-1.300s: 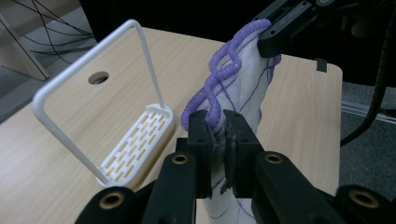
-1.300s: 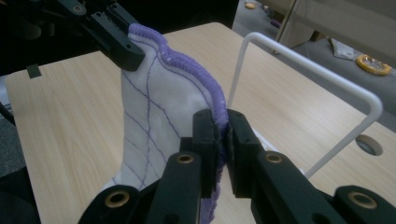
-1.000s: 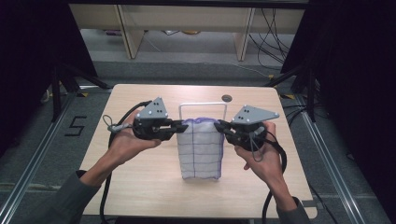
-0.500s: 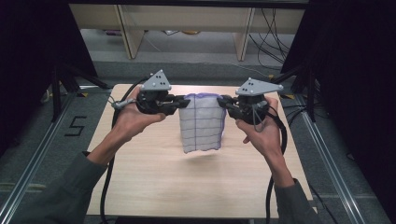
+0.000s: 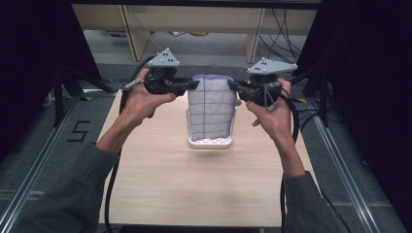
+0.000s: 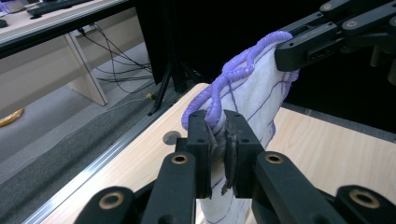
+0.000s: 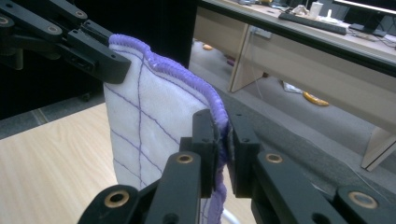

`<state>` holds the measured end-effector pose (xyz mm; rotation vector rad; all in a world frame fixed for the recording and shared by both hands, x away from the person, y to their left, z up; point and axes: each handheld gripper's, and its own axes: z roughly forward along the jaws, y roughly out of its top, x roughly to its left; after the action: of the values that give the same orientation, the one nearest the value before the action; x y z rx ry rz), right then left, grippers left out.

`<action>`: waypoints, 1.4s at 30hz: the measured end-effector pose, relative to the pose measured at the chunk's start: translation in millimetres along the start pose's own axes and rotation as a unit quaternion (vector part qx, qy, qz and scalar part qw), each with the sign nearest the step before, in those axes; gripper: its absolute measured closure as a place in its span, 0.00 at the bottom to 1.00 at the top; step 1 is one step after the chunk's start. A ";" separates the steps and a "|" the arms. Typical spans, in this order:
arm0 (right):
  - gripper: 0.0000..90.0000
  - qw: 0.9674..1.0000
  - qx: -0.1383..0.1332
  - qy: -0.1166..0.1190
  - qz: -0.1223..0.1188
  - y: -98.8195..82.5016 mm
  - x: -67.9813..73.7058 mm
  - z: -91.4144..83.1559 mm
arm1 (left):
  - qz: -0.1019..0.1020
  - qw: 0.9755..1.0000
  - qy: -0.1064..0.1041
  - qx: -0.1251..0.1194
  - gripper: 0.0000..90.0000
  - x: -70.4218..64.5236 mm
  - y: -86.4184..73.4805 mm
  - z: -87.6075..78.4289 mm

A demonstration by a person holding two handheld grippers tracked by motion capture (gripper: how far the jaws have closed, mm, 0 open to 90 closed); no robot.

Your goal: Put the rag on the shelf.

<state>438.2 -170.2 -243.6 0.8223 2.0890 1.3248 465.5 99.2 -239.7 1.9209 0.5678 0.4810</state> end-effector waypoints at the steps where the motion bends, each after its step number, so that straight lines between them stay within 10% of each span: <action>1: 0.93 1.000 0.000 0.000 -0.003 1.9 -2.9 2.4 | -0.006 1.000 0.001 -0.002 0.90 3.0 0.8 2.0; 31: 0.91 0.995 0.031 -0.031 0.086 -16.4 -61.4 96.3 | -0.116 0.993 0.027 0.014 0.88 65.4 -28.2 74.5; 42: 0.89 0.992 0.067 -0.038 0.104 -30.1 -64.4 117.1 | -0.117 0.992 0.038 0.032 0.87 74.5 -47.4 92.9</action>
<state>558.1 -157.3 -308.6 1.1572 2.0937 1.2454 569.9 92.0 -313.7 1.8729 0.8577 0.3899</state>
